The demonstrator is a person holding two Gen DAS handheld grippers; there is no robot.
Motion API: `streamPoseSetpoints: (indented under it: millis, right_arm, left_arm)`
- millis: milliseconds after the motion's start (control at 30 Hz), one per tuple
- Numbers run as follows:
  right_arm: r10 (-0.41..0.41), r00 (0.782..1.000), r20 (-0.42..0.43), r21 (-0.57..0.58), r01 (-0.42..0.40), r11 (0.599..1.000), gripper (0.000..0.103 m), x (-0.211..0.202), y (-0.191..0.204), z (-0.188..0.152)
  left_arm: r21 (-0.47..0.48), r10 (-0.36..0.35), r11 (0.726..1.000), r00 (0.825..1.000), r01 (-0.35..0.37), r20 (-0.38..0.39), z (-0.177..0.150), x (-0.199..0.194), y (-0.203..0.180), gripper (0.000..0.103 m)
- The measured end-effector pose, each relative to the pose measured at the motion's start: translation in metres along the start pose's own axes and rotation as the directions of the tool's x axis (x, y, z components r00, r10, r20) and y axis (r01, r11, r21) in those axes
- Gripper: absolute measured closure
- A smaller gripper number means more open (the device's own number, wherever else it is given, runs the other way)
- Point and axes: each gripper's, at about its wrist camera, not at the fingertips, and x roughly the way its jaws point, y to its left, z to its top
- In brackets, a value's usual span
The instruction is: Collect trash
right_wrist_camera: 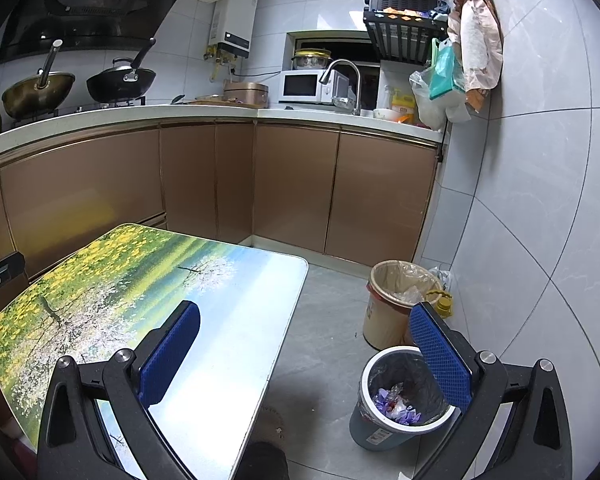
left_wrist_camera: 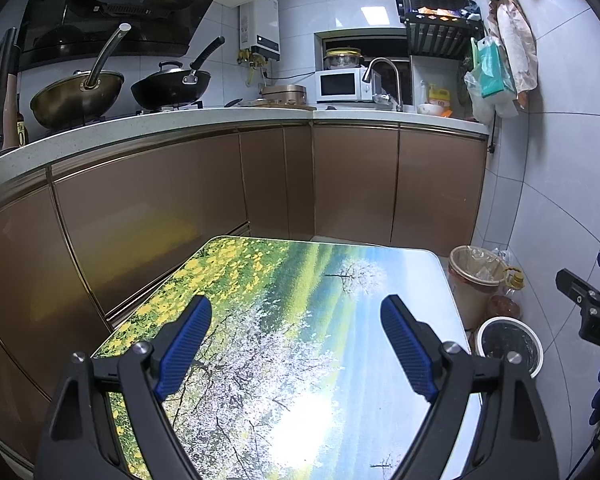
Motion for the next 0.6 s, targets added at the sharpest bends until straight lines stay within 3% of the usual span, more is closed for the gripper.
streamPoseSetpoints:
  millis: [600]
  right_arm:
    - [-0.002,1.0,-0.004,-0.002,0.002,1.0,0.0,0.0001,-0.0001,-0.0016]
  left_arm:
    - [0.0,-0.006,1.0,1.0,0.006,-0.005,-0.0032,0.0024,-0.0018,0.017]
